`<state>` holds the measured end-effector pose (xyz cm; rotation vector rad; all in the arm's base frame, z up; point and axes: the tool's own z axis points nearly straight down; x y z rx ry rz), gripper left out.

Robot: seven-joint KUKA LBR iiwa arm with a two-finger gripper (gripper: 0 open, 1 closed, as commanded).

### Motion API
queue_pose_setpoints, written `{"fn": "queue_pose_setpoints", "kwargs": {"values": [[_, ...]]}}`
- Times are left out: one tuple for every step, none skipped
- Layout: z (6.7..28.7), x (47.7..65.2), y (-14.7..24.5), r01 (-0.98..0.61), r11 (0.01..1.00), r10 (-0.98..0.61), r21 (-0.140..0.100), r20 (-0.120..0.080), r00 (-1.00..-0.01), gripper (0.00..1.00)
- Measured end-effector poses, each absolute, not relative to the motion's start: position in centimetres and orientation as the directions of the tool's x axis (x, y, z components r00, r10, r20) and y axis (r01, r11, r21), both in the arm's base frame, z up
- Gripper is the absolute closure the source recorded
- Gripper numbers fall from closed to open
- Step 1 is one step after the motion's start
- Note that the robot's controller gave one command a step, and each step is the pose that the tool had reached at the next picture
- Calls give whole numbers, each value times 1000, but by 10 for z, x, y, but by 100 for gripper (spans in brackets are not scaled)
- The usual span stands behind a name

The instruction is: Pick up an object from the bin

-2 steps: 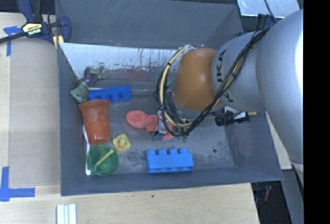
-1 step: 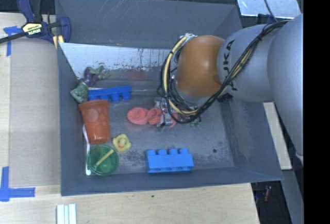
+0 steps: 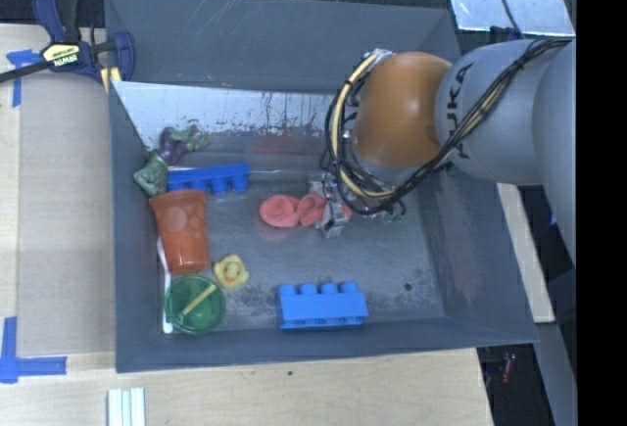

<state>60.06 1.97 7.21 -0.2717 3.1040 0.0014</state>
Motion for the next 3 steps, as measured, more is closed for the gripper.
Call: {"fn": "queue_pose_setpoints", "kwargs": {"values": [[121, 596, 21, -152, 988, -152, -1, -18, -988, 100], [138, 605, 8, -336, 942, -336, -9, -31, -941, 100], [191, 598, 9, -452, 892, -452, -6, -19, -892, 100]]}}
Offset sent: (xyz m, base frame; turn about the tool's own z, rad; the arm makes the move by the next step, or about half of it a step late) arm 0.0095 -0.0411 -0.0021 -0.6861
